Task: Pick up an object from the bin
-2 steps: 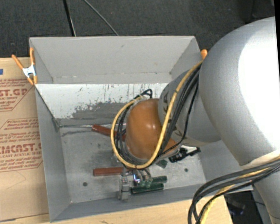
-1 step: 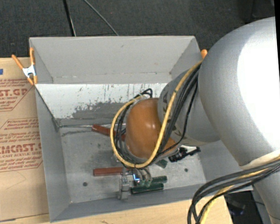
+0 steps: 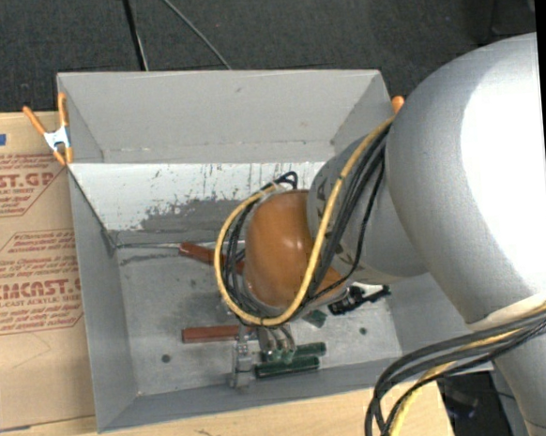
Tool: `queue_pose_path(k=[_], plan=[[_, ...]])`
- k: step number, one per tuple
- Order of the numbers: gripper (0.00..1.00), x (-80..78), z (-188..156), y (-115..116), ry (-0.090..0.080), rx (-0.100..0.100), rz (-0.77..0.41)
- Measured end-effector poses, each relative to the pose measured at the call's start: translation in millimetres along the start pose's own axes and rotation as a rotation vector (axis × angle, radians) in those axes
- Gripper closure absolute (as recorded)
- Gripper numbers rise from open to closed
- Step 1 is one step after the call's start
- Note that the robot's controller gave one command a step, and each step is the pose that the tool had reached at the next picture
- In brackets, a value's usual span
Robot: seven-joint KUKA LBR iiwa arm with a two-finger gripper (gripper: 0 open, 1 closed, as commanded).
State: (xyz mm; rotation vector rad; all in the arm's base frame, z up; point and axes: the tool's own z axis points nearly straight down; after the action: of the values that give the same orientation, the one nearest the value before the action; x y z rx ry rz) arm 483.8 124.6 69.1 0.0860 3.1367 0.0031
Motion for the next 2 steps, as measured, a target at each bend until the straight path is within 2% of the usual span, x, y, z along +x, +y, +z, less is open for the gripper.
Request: queue_pose_path(k=[1,2], plan=[[0.0,-0.8,-0.2,0.3,0.001,0.0,0.001],[1.0,-0.1,0.1,0.4,0.003,0.001,0.001]])
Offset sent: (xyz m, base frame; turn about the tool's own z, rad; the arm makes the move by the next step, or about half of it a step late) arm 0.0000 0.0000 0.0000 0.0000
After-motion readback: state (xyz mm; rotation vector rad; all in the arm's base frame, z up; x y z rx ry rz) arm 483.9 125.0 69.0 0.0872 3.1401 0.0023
